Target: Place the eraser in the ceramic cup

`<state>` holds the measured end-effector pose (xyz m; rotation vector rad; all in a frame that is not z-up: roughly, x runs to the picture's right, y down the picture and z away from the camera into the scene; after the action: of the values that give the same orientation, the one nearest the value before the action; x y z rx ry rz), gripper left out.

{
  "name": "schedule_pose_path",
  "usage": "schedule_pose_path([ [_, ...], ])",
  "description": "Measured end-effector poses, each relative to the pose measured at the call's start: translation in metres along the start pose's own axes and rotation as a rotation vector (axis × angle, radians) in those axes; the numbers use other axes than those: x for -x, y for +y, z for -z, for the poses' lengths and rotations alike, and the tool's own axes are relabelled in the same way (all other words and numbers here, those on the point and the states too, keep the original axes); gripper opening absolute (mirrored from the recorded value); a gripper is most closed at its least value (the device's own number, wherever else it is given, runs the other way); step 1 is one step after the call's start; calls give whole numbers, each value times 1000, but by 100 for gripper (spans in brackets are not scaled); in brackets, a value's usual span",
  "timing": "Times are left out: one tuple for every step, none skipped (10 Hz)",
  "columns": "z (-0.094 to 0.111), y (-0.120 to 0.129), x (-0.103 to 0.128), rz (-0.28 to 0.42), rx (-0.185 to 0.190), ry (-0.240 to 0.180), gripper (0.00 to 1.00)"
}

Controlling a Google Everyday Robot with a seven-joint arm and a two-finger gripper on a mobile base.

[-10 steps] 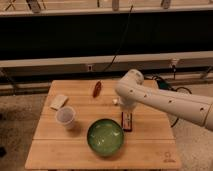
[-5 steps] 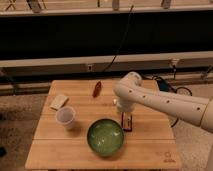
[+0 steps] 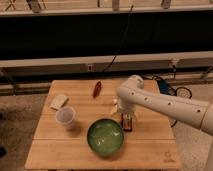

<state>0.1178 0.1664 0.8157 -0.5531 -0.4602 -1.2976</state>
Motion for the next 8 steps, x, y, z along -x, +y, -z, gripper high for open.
schedule_pose_path([
  [-7,4,-3,-24,14,-12,80],
  [-12,5,-5,-39,22,-19,80],
  [-20,10,-9,-69,33,-34,80],
  [-24,12,-10,-83,36,-44,80],
  [-28,13,-11,-93,38,-53,80],
  [-32,14,-13,-107,39,-62,80],
  [-34,16,-14,-121,44,-69,78],
  [-37,17,-15,-135,53,-73,68],
])
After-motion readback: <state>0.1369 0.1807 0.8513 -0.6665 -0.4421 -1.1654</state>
